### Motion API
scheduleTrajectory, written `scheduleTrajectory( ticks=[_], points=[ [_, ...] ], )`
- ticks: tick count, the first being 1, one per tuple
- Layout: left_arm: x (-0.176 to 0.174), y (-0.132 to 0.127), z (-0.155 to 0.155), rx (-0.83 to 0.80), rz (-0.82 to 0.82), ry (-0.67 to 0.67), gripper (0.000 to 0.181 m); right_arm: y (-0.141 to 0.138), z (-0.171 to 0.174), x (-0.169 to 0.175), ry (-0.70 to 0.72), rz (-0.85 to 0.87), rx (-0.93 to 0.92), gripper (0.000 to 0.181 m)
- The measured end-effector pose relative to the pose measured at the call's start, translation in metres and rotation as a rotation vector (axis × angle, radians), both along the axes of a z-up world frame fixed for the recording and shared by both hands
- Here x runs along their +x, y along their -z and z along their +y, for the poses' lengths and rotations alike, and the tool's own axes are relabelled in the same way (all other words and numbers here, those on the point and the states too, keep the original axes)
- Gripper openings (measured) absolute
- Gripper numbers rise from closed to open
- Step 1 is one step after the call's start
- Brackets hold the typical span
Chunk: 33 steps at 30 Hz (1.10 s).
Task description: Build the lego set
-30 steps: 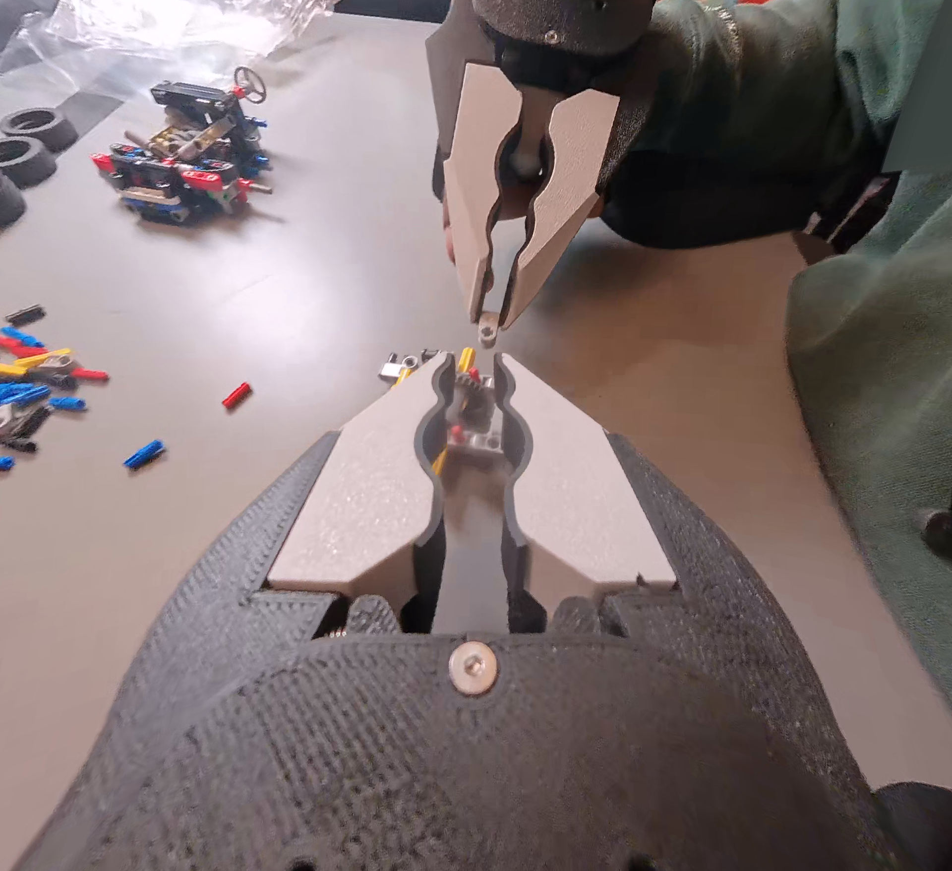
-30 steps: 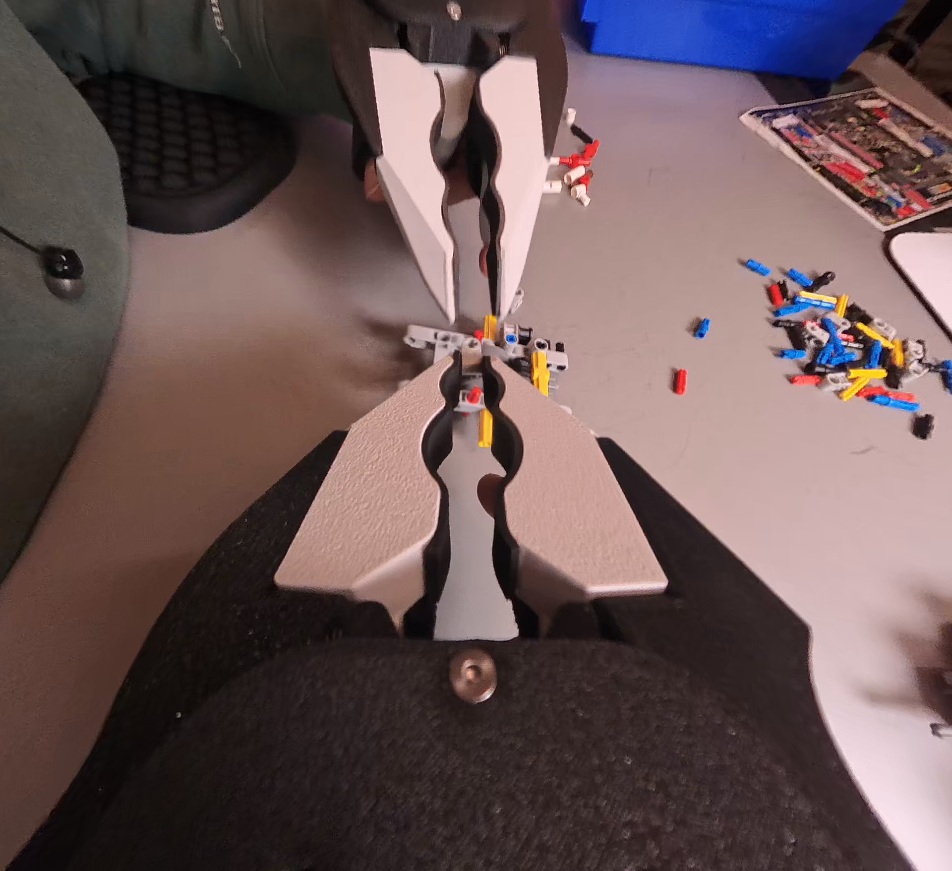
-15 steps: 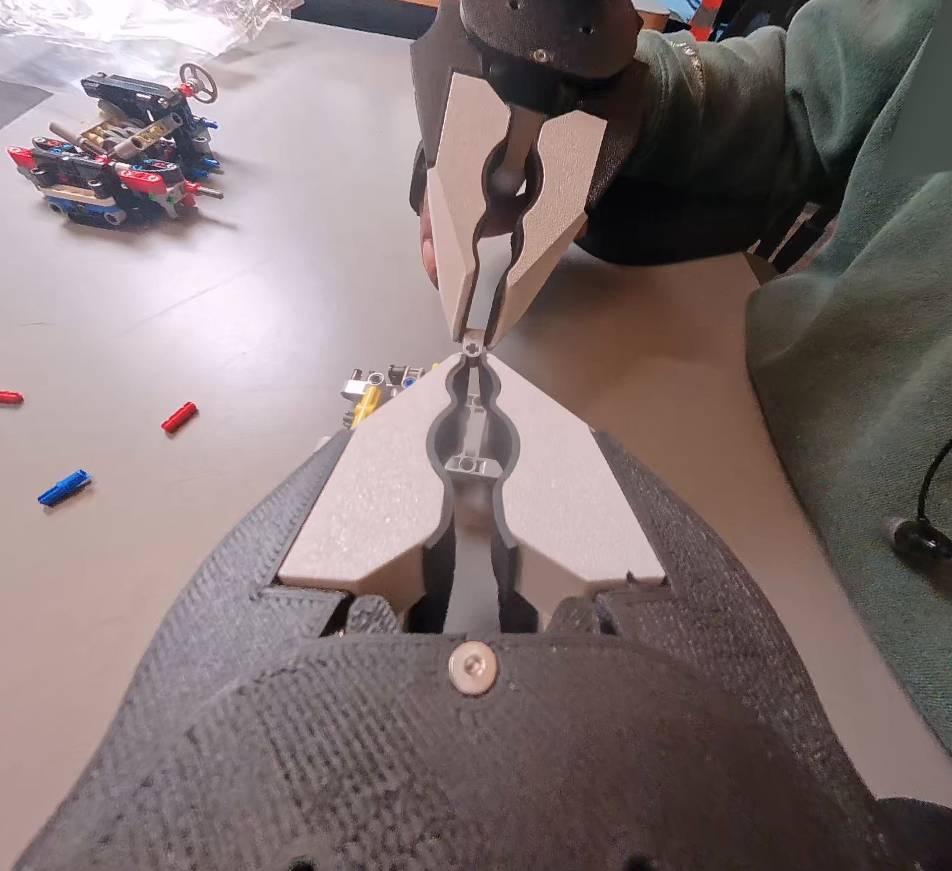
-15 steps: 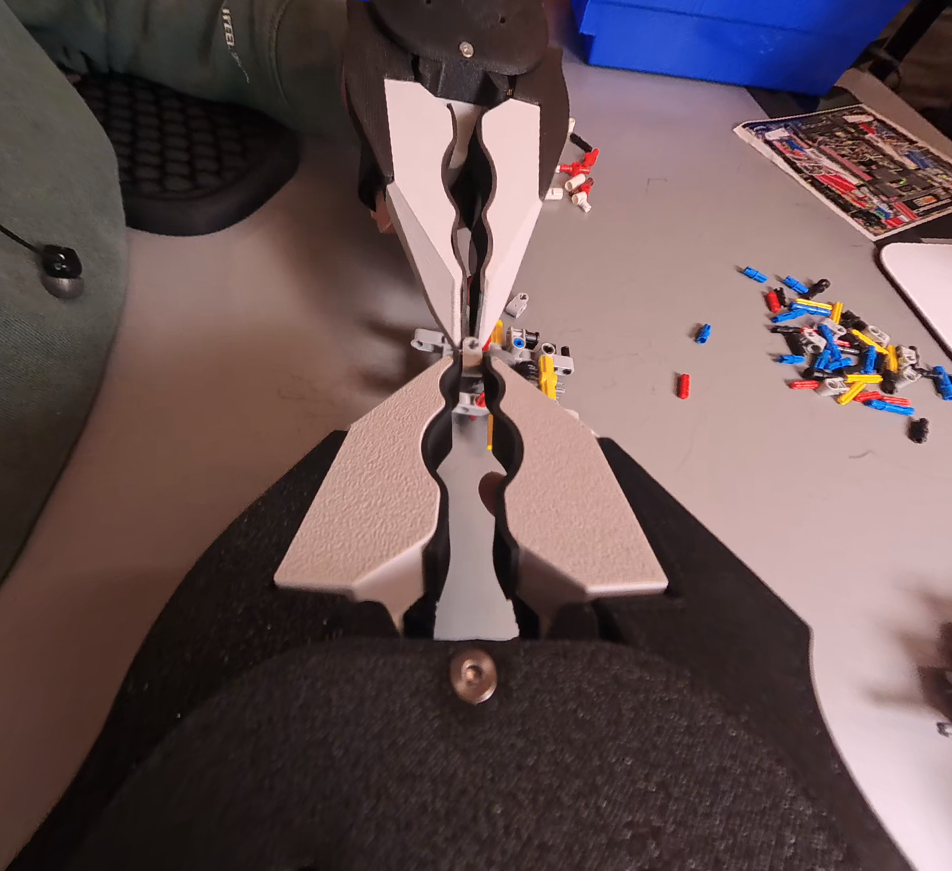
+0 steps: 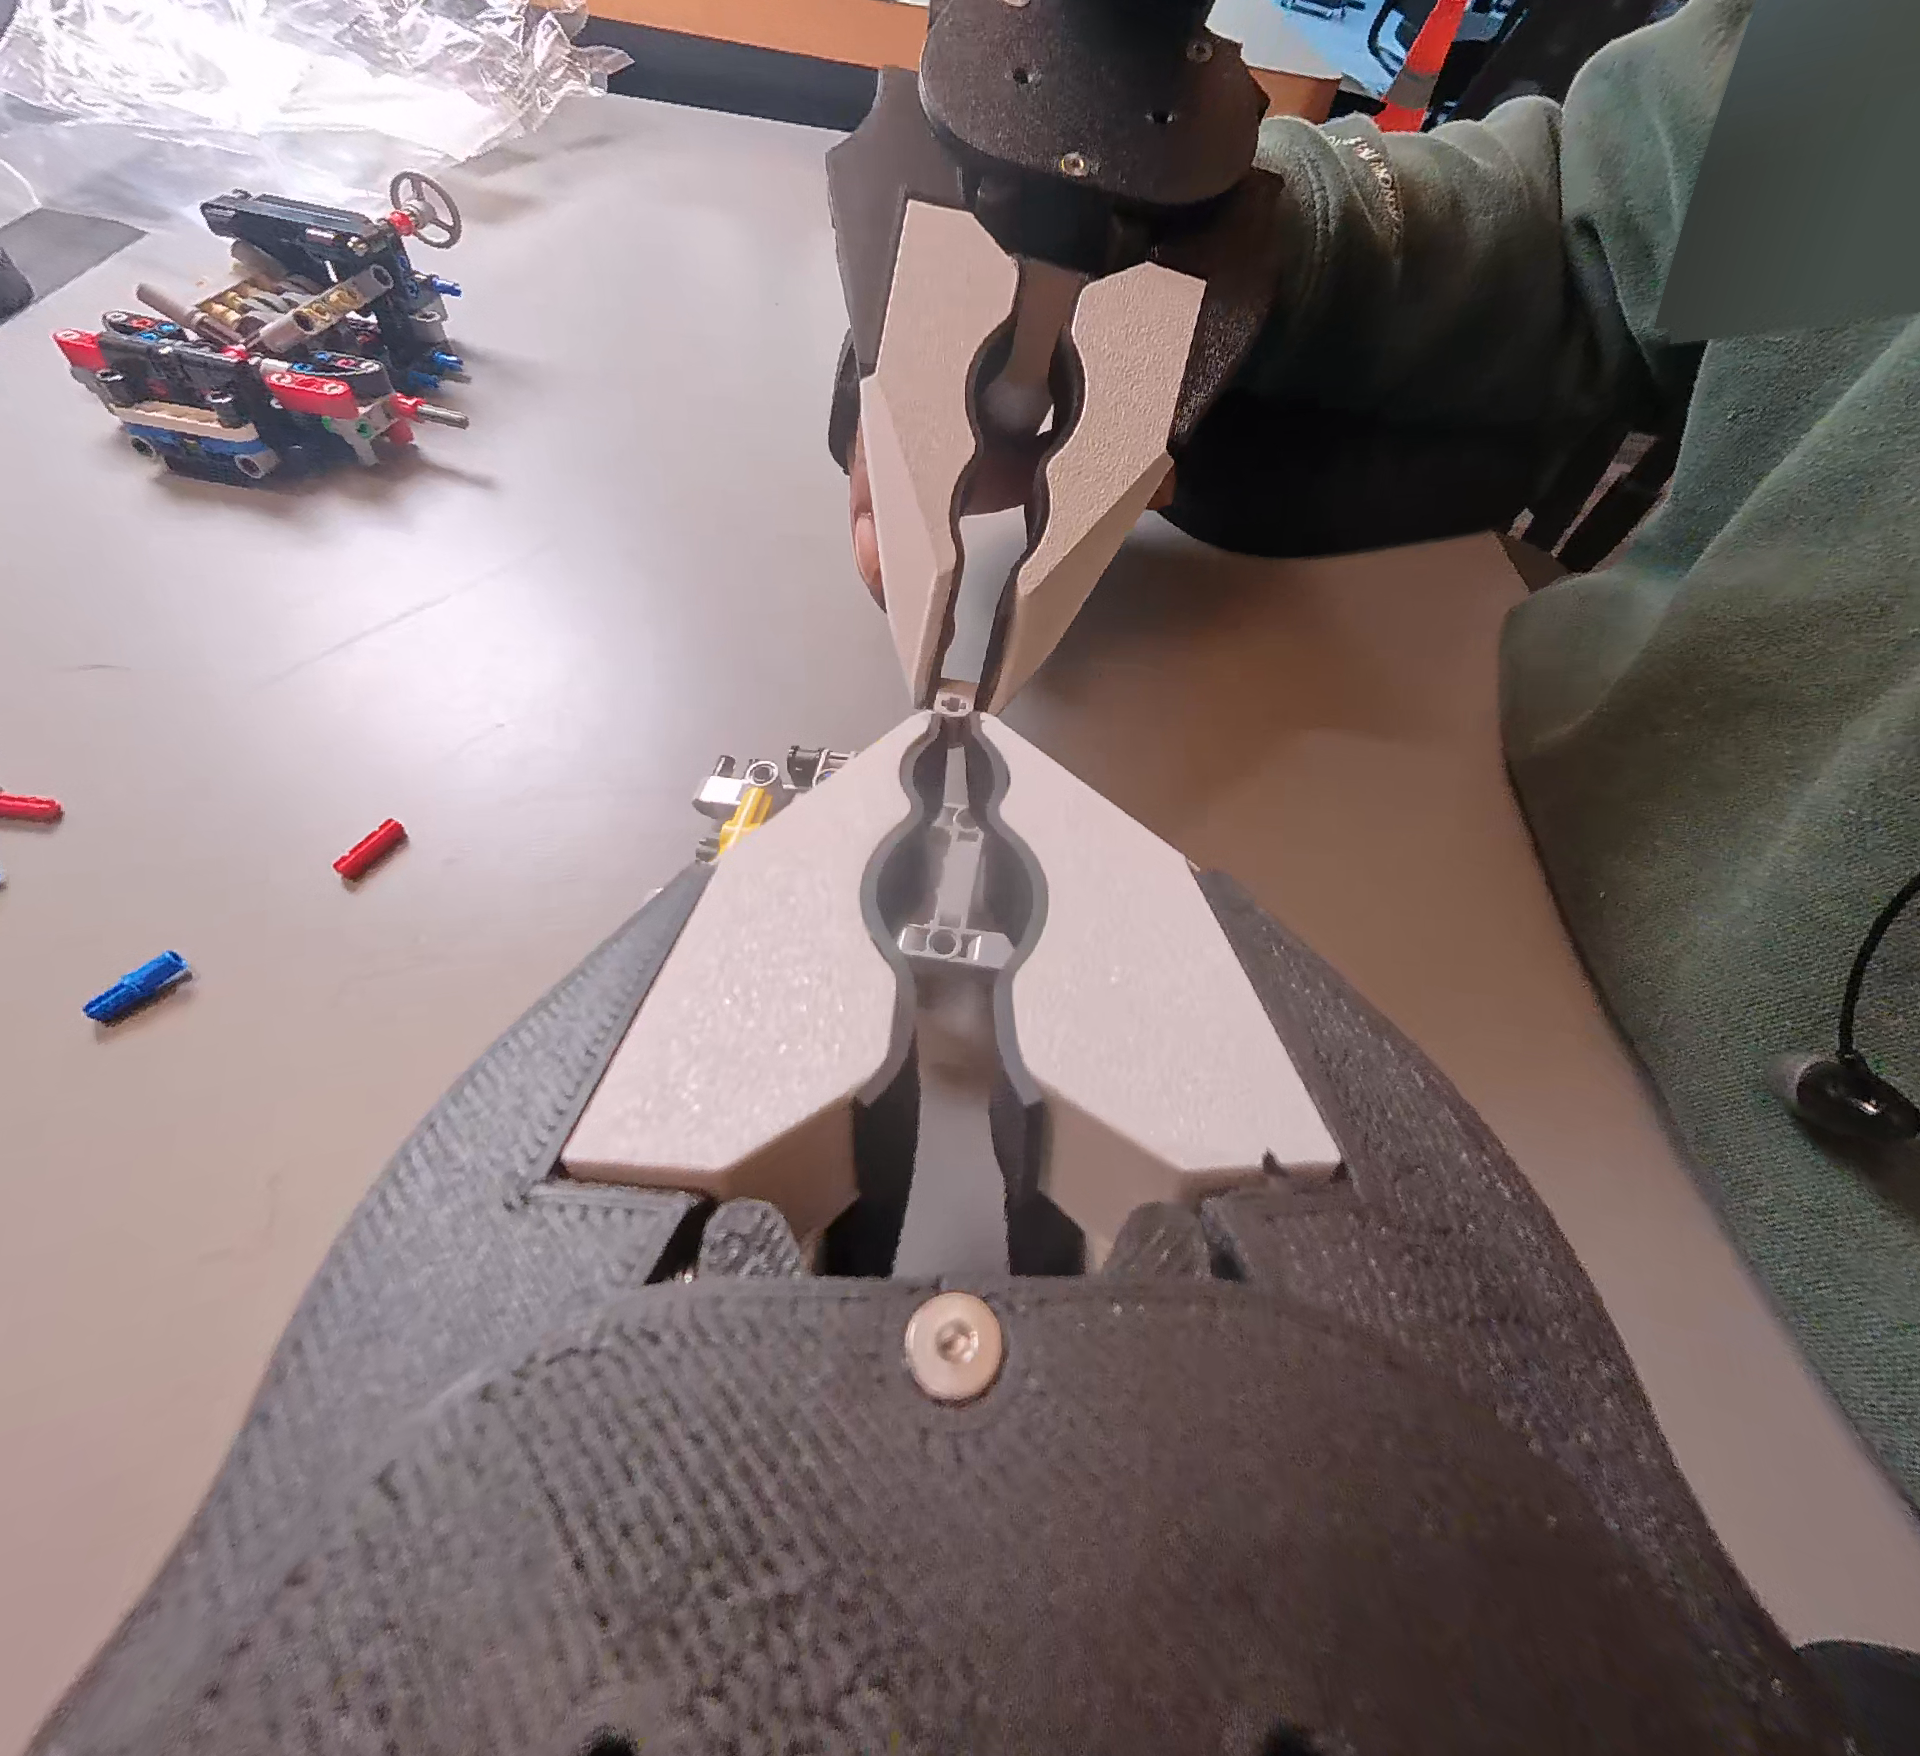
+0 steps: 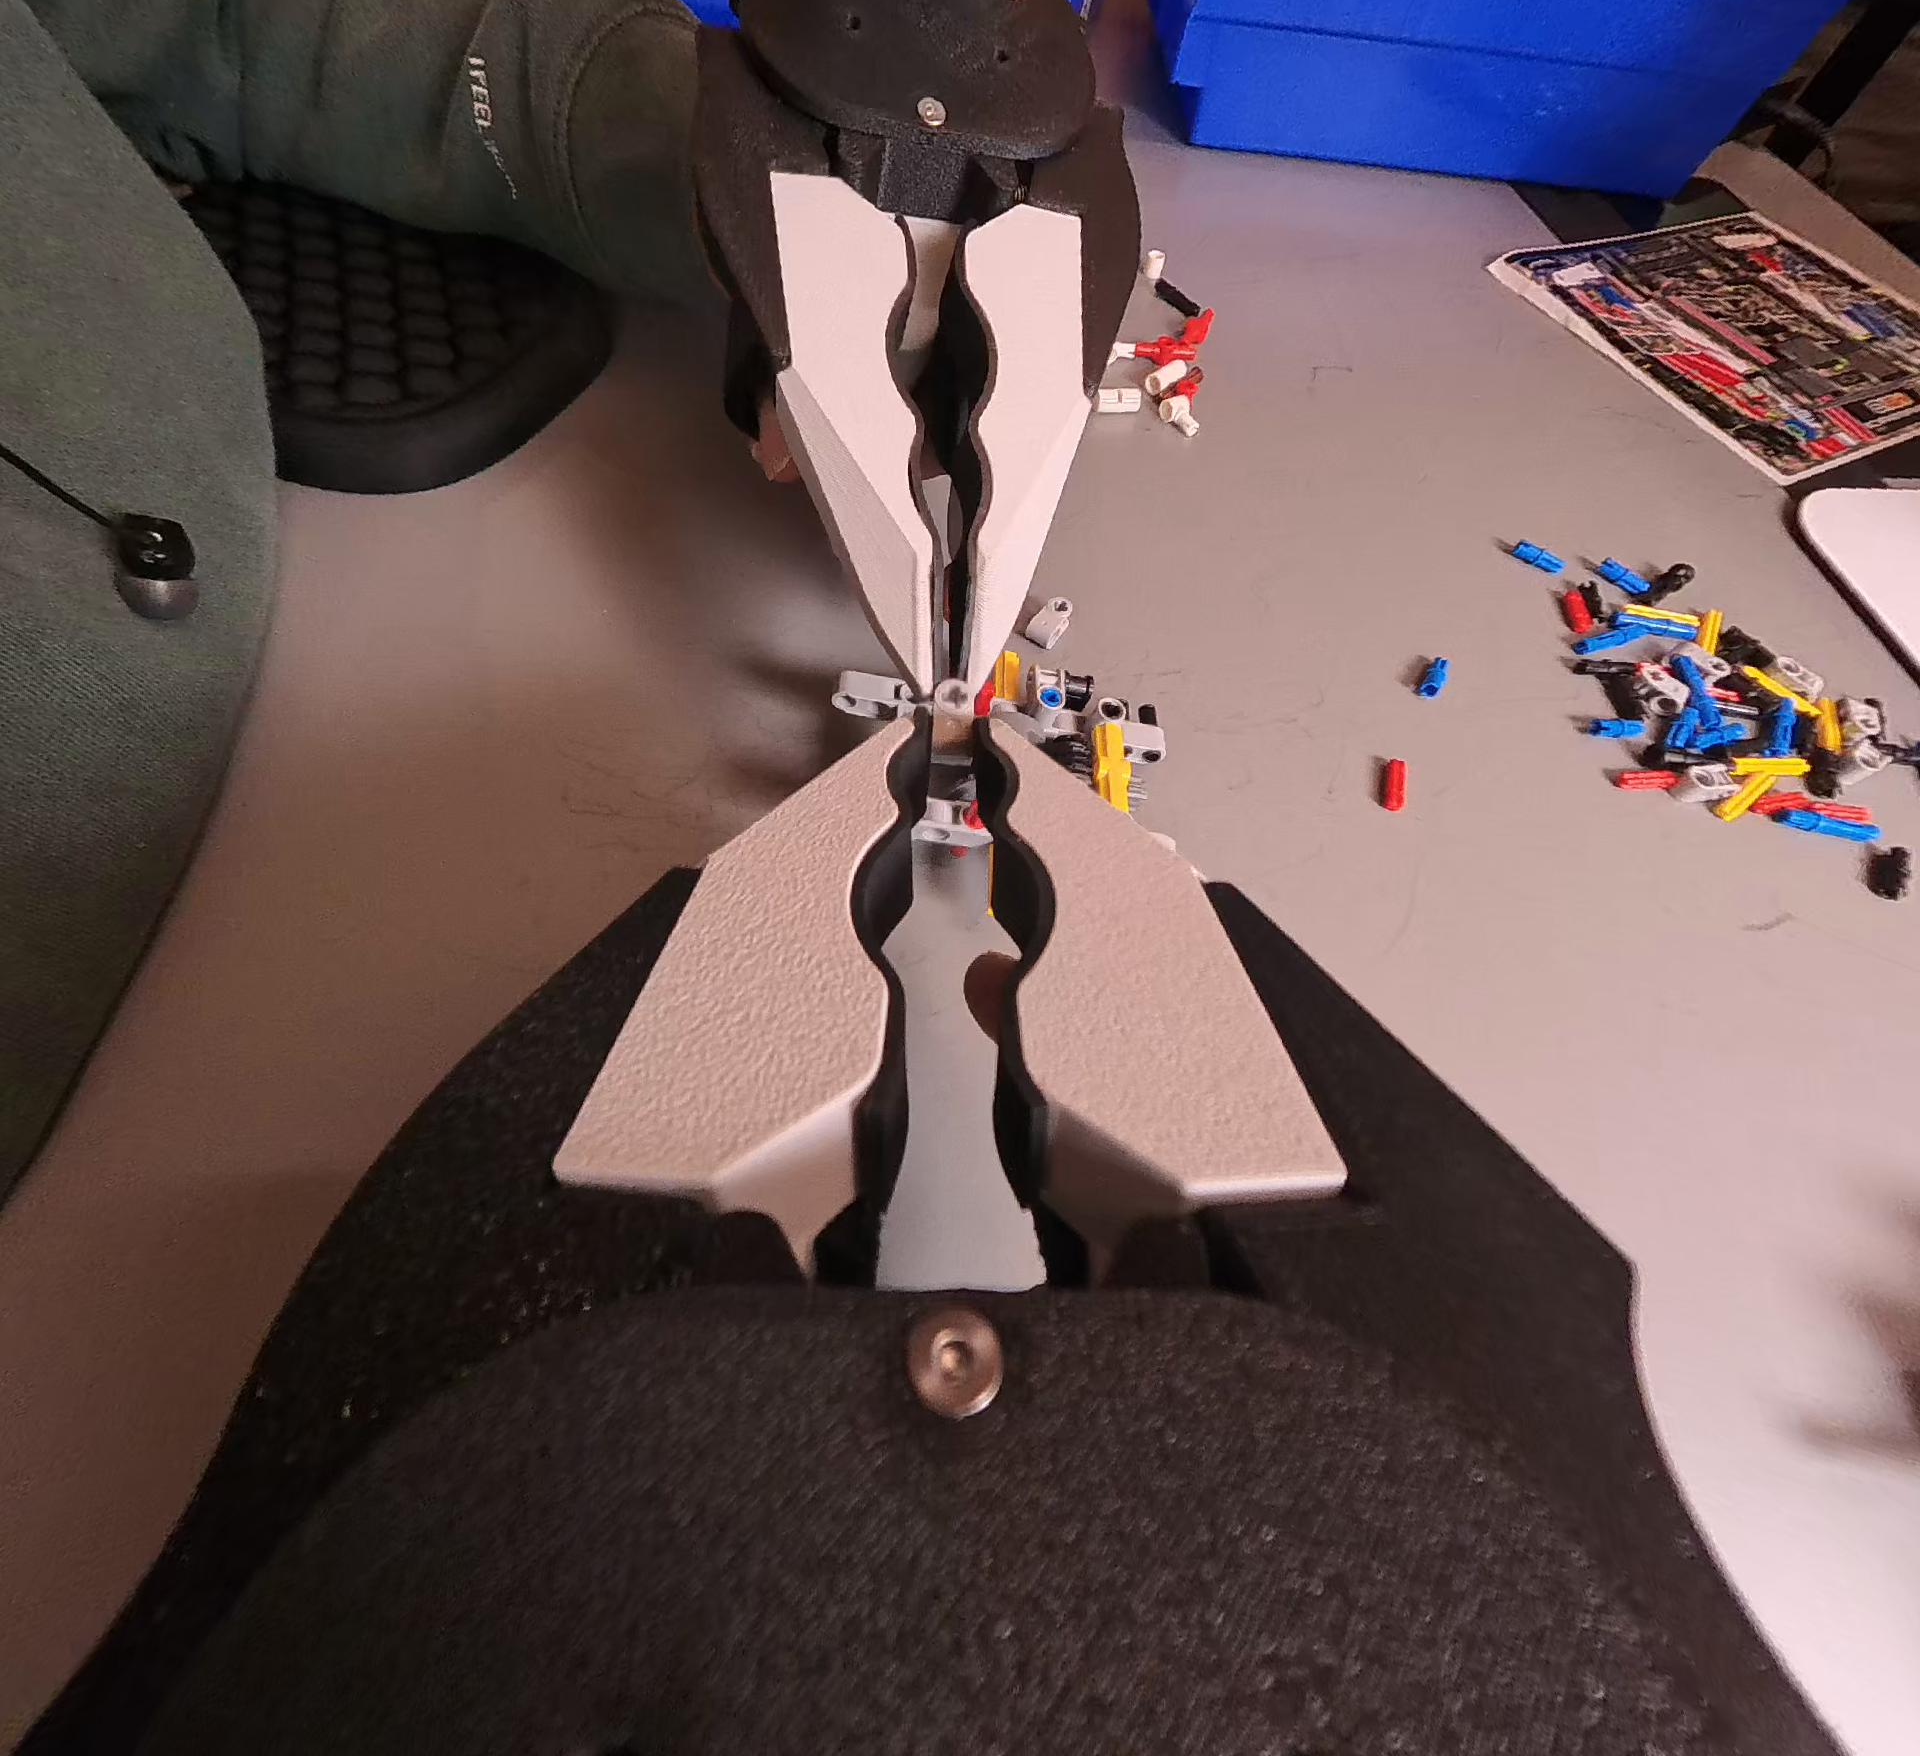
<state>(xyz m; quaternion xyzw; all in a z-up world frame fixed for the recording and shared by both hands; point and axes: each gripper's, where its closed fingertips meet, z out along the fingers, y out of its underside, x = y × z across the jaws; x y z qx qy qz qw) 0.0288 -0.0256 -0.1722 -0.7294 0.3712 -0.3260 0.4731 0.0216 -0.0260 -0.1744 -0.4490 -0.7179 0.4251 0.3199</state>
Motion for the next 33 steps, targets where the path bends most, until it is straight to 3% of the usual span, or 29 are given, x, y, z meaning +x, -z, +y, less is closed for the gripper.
scheduleTrajectory(
  ticks=[9, 12, 22, 33],
  points=[
    [-0.004, 0.005, 0.006, 0.023, 0.056, -0.042, 0.0, 0.006, 0.005, 0.0, 0.016, -0.042, 0.022, 0.006],
    [-0.015, 0.01, 0.012, 0.055, 0.146, -0.084, 0.014, 0.014, 0.016, 0.003, 0.041, -0.107, 0.055, 0.006],
    [-0.021, 0.034, 0.007, -0.012, 0.336, 0.053, 0.018, 0.031, 0.013, 0.001, 0.027, -0.288, 0.086, 0.006],
    [-0.016, 0.039, 0.006, 0.021, 0.362, 0.037, 0.01, 0.028, 0.006, 0.002, -0.034, -0.295, 0.059, 0.006]
  ],
)
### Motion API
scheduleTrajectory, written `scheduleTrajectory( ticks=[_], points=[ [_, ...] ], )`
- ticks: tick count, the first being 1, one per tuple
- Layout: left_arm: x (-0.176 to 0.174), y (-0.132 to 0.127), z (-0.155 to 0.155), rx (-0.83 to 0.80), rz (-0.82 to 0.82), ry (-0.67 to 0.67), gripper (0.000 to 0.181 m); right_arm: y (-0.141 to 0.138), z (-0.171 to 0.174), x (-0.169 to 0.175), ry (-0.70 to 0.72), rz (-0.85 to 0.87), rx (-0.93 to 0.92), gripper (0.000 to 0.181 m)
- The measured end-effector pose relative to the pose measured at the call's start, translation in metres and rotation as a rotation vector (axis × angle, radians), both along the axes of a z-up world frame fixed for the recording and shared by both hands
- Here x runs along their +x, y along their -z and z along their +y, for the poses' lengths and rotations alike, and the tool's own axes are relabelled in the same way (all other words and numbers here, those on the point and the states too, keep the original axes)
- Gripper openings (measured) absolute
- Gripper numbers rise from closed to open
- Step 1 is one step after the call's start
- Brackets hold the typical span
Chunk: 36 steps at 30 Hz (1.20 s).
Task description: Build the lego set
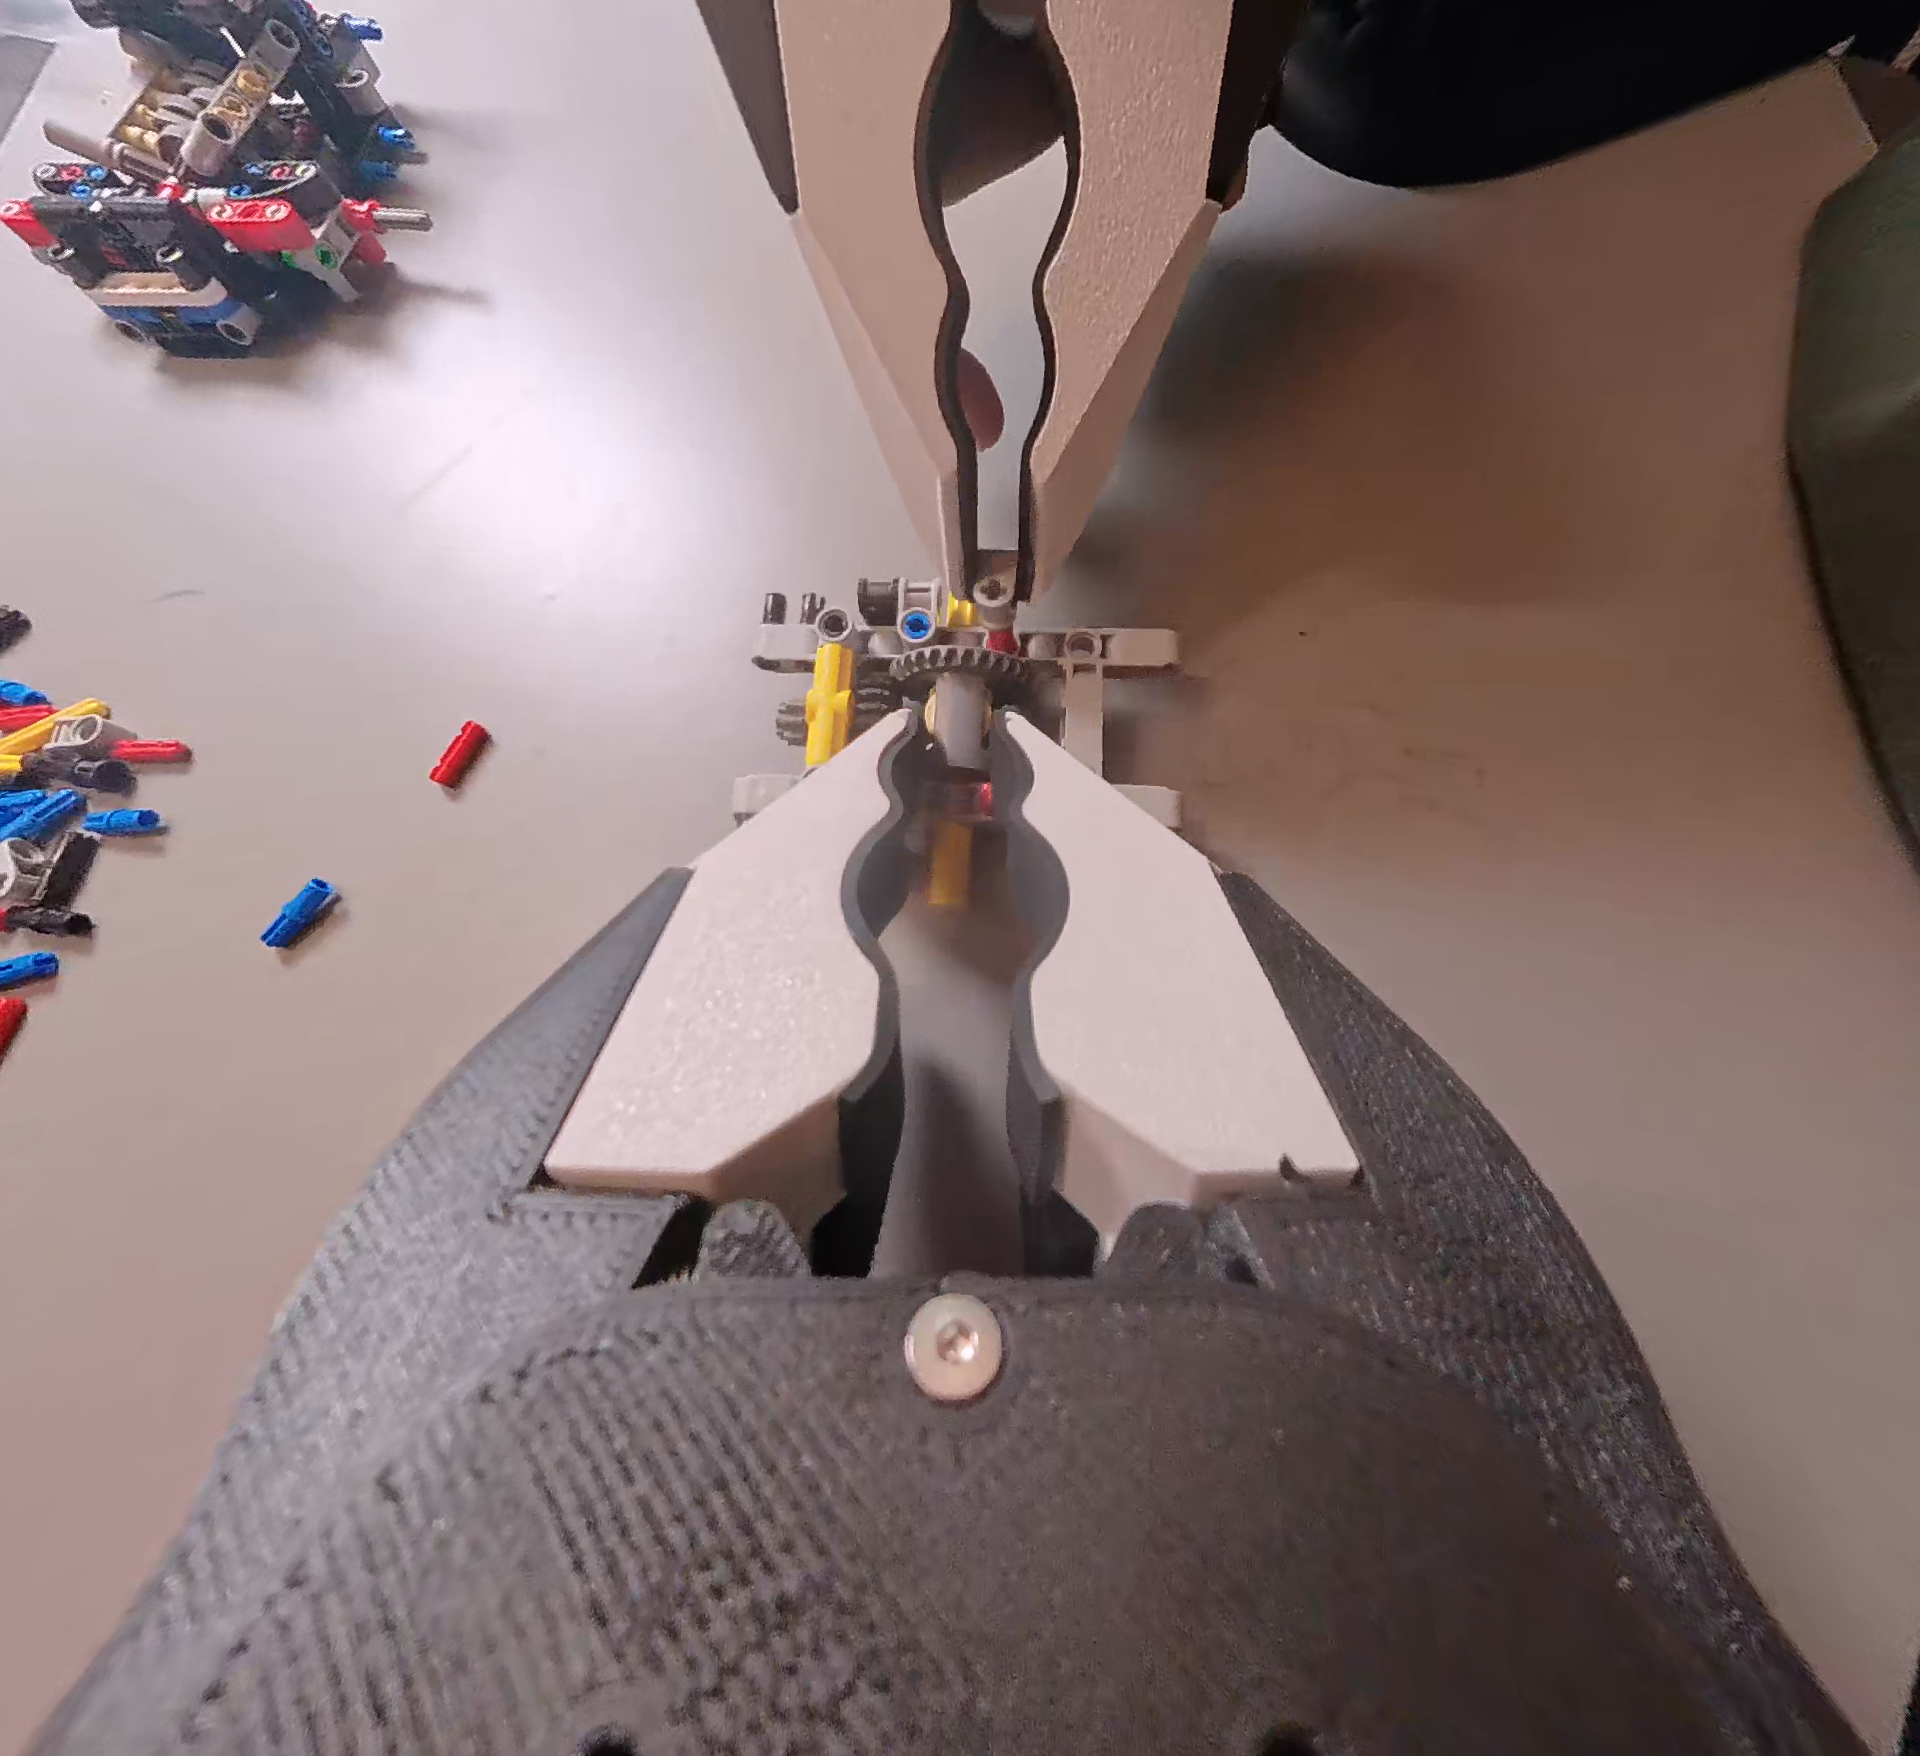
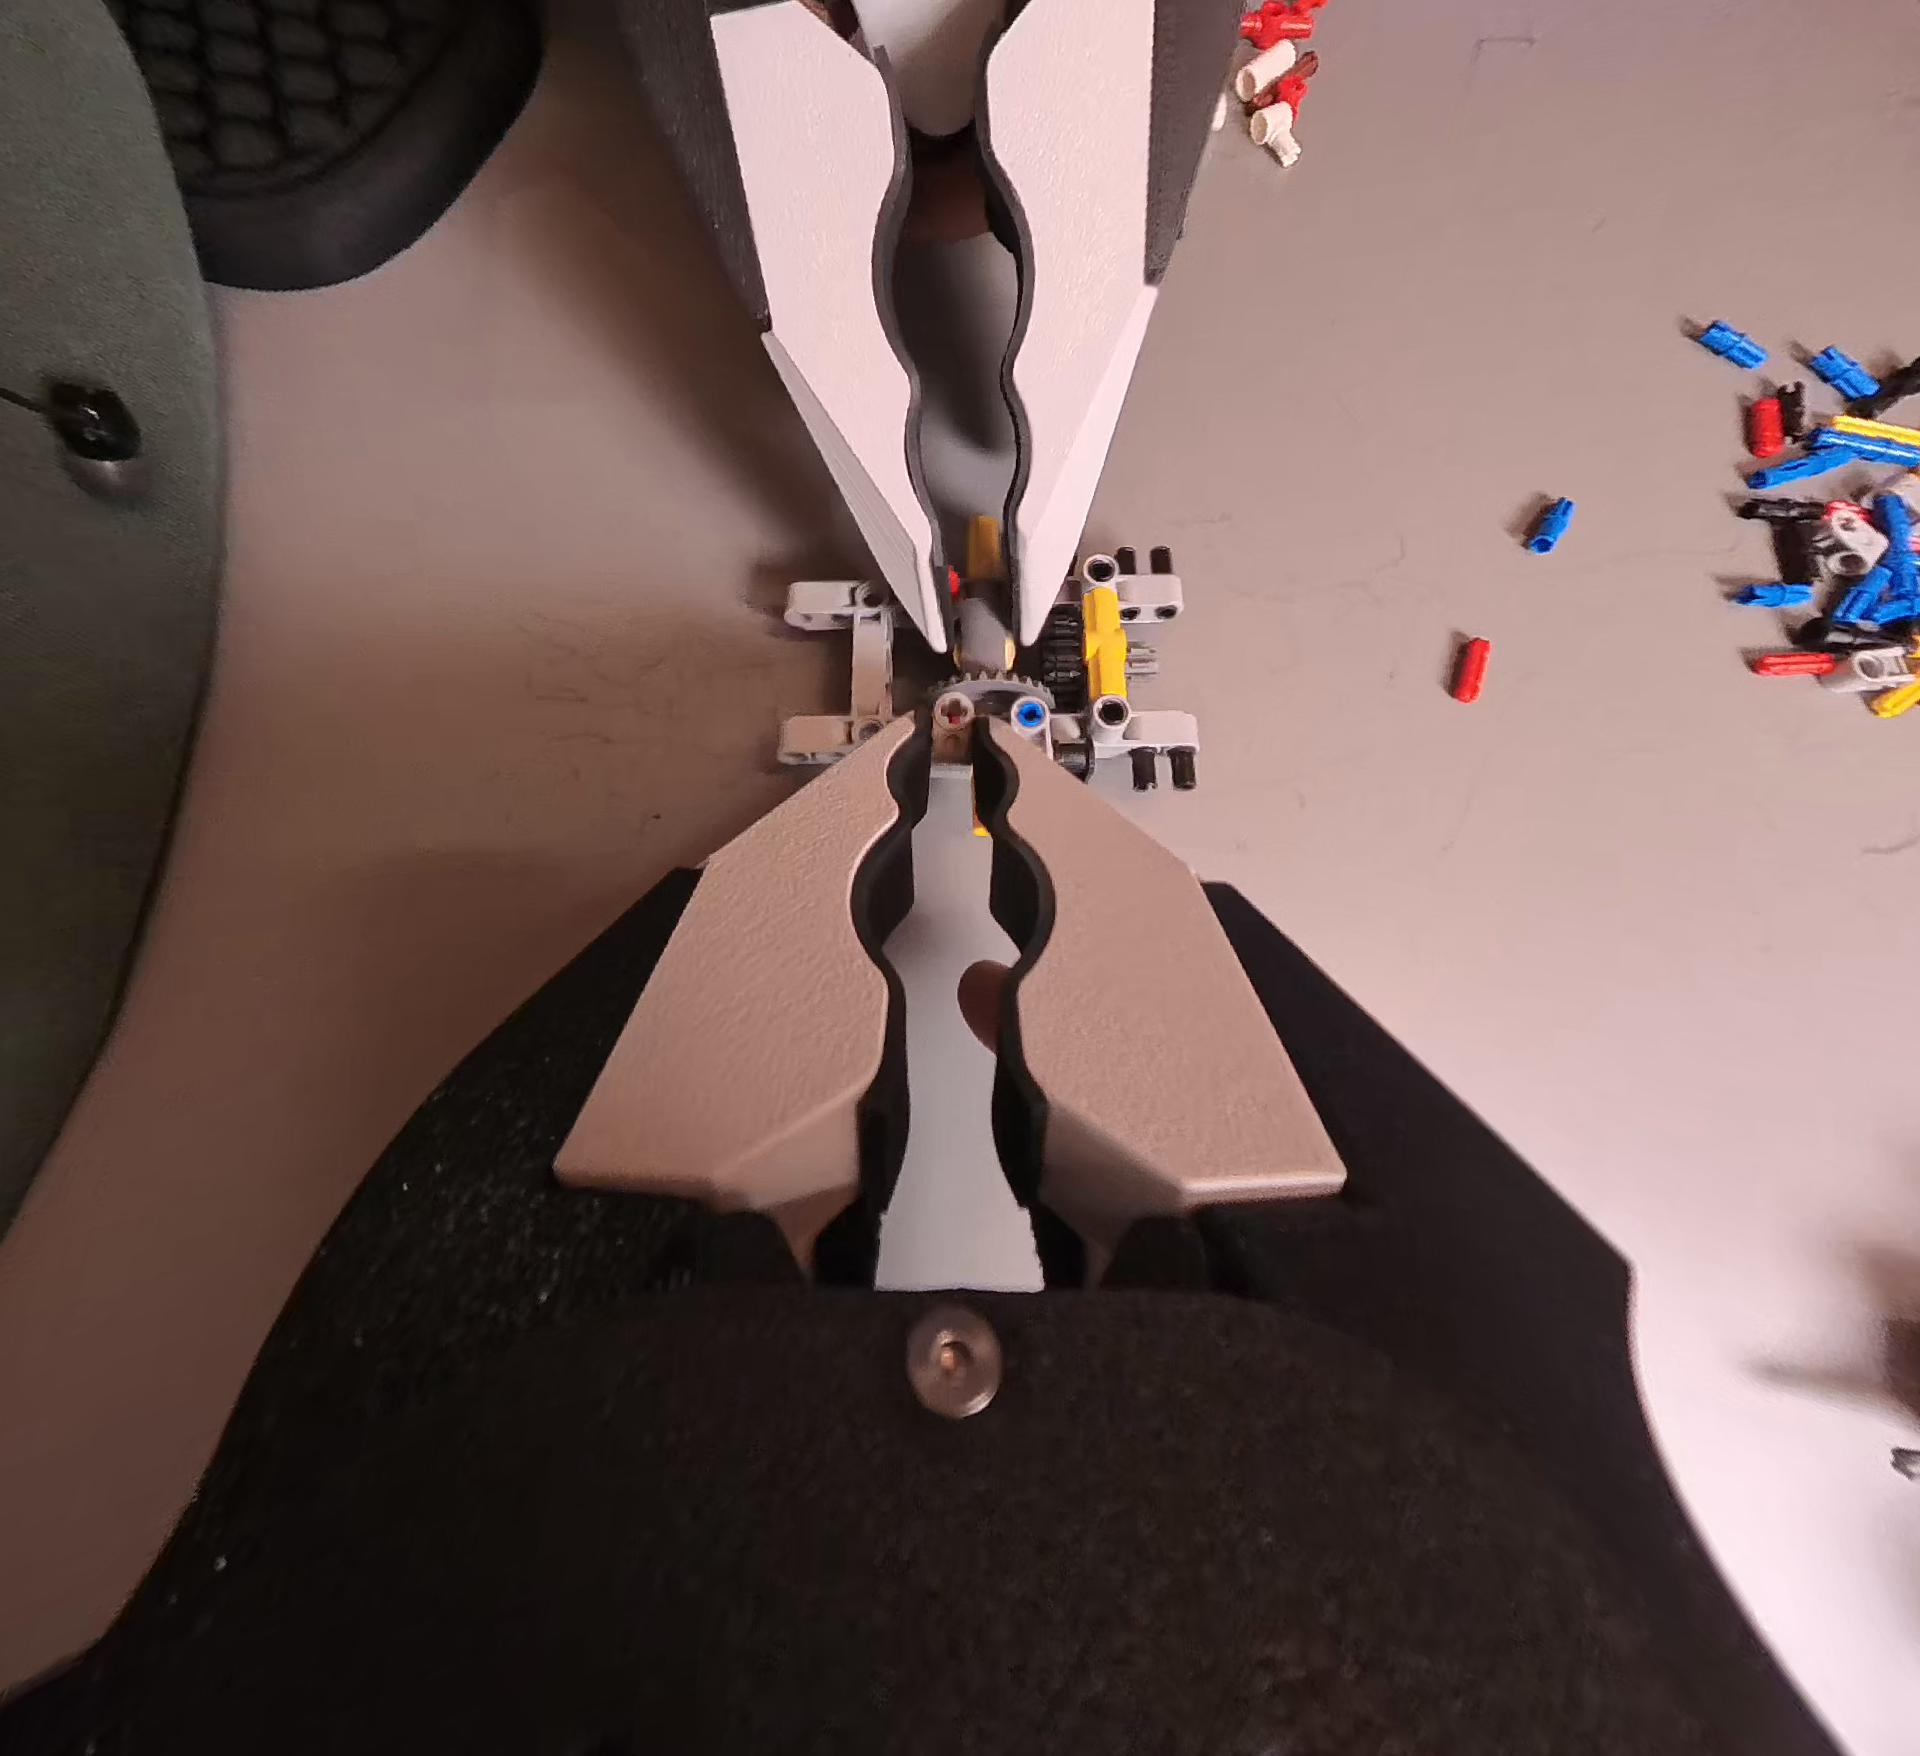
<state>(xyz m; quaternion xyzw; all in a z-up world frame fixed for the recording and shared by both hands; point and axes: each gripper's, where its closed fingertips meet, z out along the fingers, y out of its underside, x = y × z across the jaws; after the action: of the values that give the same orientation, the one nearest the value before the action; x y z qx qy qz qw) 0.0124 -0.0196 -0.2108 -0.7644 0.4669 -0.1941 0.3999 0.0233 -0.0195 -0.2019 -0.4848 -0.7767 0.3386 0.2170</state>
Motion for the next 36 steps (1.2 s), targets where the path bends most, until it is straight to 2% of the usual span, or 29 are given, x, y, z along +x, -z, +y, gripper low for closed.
scheduleTrajectory(
  ticks=[10, 22, 36],
  points=[
    [0.002, 0.0, -0.001, 0.011, -0.024, 0.01, 0.009, 0.002, -0.001, 0.001, -0.107, -0.057, 0.105, 0.006],
    [0.003, -0.001, -0.001, 0.008, -0.057, 0.004, 0.008, 0.008, -0.002, 0.003, -0.265, -0.243, 0.283, 0.006],
    [0.003, -0.001, -0.003, 0.012, -0.069, -0.007, 0.008, 0.011, -0.003, 0.003, -0.269, -0.359, 0.341, 0.006]
  ],
)
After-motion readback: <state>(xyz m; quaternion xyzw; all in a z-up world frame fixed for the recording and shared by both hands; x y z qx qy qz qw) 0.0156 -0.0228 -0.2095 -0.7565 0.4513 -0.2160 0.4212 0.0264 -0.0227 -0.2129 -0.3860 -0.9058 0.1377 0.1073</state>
